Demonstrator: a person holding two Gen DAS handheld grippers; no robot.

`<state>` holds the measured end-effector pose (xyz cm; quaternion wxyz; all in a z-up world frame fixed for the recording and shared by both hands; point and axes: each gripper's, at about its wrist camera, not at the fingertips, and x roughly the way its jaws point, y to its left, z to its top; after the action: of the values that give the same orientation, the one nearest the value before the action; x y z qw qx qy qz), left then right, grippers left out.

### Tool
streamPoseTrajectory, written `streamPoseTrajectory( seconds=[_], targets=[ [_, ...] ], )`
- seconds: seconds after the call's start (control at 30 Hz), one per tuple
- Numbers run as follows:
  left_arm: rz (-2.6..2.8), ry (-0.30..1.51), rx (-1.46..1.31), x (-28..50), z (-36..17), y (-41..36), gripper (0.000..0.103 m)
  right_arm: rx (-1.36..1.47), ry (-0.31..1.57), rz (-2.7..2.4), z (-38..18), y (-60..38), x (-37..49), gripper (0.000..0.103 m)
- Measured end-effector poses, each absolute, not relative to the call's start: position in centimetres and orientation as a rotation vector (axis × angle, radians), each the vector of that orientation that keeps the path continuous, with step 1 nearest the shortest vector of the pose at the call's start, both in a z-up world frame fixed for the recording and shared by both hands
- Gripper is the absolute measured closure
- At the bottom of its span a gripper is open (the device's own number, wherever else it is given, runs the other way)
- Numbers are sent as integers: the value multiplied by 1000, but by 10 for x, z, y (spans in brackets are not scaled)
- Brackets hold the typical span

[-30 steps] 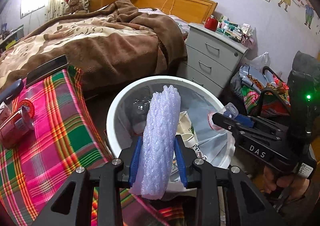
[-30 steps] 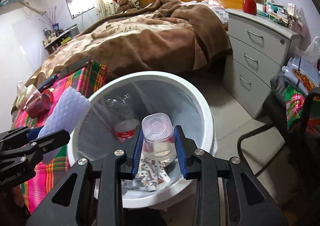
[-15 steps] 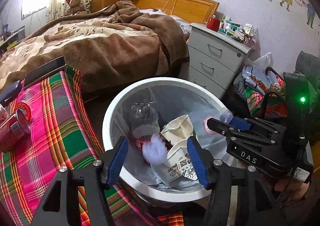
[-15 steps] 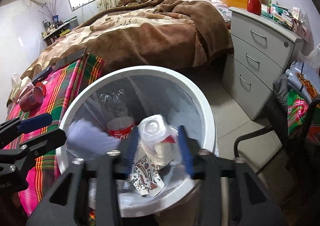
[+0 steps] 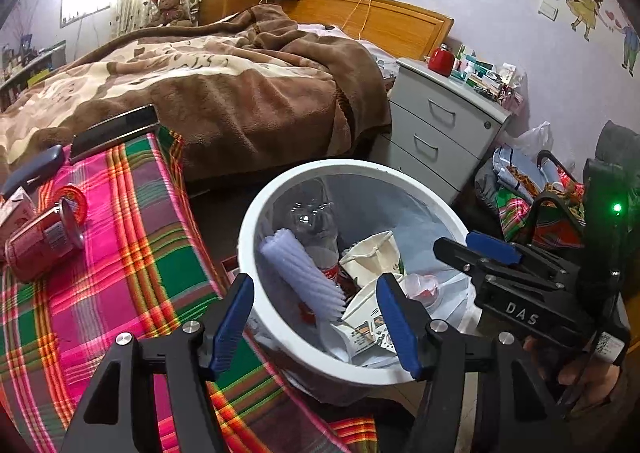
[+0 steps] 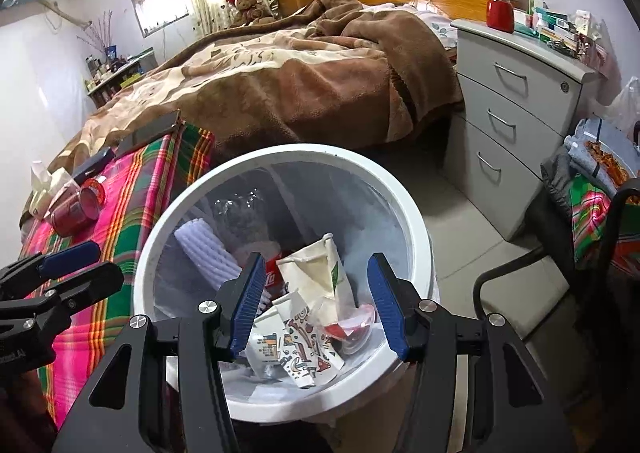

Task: Collect trash
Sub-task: 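Withdraw both open tools from the bin back over the bed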

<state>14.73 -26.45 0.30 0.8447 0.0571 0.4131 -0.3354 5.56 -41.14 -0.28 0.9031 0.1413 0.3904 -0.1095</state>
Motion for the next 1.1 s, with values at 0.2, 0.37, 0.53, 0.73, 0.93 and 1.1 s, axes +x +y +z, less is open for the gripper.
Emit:
streamPoseTrajectory(
  seconds=[0.2,0.37,0.53,0.73,0.93,1.1],
  targets=[
    [-685,844,118,140,9,-249,40,283,785,-203,4,-398,57,48],
    [-652,825,108,136,16,-230,40,278,772,-176,7,-385,59,48],
    [-610,808,93,135,22,-204,40,271,761,-143,10,-368,64,48],
    [-557,797,72,138,26,-172,40,250,764,-96,12,-347,74,48],
    [-502,792,65,144,28,-140,40,237,764,-56,13,-326,81,48],
    [-461,791,36,151,28,-114,40,208,773,-13,15,-304,91,48]
  ],
)
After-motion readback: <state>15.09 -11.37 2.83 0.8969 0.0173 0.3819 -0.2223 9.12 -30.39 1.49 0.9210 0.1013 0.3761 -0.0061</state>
